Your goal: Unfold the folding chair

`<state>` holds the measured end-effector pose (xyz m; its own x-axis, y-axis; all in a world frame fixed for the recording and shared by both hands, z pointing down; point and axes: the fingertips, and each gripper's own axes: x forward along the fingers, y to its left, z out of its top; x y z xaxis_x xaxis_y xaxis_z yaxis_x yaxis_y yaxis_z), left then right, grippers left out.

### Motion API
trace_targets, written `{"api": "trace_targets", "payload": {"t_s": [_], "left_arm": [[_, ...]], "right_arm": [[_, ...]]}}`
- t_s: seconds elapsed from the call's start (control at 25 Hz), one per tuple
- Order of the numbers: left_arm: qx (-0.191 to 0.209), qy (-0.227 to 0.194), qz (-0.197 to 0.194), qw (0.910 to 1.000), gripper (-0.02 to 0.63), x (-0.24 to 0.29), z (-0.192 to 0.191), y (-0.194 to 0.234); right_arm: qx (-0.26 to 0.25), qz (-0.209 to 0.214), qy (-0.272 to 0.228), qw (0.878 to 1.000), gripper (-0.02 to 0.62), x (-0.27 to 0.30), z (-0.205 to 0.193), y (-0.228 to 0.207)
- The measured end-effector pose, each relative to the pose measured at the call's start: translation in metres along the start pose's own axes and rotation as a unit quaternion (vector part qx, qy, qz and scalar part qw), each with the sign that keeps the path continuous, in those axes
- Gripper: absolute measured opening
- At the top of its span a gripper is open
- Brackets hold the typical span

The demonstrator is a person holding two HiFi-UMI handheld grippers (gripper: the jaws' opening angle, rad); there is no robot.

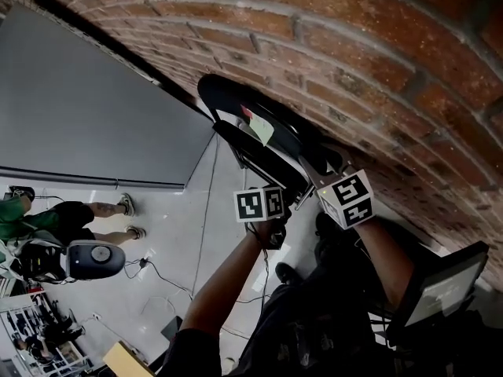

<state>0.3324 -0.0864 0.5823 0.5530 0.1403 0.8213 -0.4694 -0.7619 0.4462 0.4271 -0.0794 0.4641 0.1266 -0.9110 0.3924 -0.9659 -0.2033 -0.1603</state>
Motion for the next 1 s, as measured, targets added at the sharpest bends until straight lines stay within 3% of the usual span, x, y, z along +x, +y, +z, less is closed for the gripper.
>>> {"api": "trace_targets", "payload": {"t_s": [0.12,0.36,0.8,1.0], "left_arm": [[-0.029,0.014,0.006,0.9995,0.278,0.021,0.001,0.006],[-0.027,0.039,0.04,0.9981,0.314,0.066,0.007,0.025],[-0.043,0.058,0.05,0.9962,0.377,0.108,0.003,0.039],[0.011,0.048,0.049,0.9976,0.373,0.116,0.009,0.032]], "right_arm": [[-0.003,0.002,-0.002,1.0,0.143,0.0,0.0,0.0],[-0.007,0.004,-0.007,1.0,0.143,0.004,-0.001,0.0],[-0.013,0.017,0.004,1.0,0.129,0.012,-0.011,0.002],[-0.008,0.018,0.007,1.0,0.124,0.011,-0.012,0.002]]}}
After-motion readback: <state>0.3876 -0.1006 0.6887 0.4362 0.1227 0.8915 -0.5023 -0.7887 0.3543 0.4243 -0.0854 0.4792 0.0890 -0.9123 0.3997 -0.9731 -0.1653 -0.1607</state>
